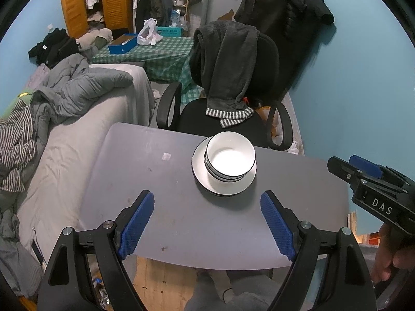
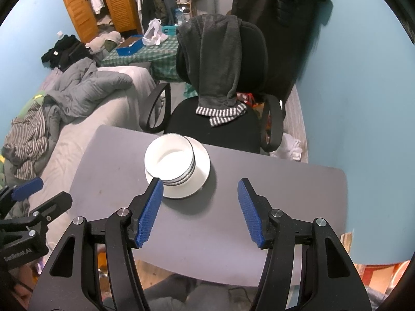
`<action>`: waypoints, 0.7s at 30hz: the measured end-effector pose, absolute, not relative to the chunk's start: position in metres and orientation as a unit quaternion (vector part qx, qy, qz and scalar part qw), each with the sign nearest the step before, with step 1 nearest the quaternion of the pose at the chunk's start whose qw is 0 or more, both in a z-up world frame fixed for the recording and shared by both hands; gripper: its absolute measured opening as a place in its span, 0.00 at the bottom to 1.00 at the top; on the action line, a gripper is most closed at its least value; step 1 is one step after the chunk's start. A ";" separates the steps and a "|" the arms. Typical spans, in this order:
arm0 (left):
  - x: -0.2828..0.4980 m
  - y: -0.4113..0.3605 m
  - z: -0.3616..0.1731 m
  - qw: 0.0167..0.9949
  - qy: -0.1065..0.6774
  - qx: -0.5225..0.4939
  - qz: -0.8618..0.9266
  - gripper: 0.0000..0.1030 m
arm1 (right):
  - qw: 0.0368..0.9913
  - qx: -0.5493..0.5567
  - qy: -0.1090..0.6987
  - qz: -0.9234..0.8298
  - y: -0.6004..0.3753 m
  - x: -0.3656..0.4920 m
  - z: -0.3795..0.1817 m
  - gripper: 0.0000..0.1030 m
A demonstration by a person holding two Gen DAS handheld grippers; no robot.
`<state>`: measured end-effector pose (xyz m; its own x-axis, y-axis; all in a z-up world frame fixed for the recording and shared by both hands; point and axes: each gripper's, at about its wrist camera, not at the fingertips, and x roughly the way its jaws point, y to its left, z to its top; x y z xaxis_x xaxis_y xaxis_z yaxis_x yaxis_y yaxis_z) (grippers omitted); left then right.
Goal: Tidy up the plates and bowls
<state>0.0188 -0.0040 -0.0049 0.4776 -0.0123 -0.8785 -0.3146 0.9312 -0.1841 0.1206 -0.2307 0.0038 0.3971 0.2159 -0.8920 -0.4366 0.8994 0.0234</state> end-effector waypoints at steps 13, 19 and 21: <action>0.021 -0.009 -0.010 0.837 0.519 -0.157 0.081 0.83 | 0.827 -0.108 0.515 0.197 -0.233 0.119 0.000 0.57; 0.020 -0.010 -0.009 0.837 0.520 -0.149 0.081 0.83 | 0.827 -0.109 0.515 0.197 -0.233 0.117 -0.002 0.57; 0.021 -0.011 -0.009 0.838 0.520 -0.147 0.081 0.83 | 0.827 -0.109 0.515 0.197 -0.233 0.118 -0.002 0.57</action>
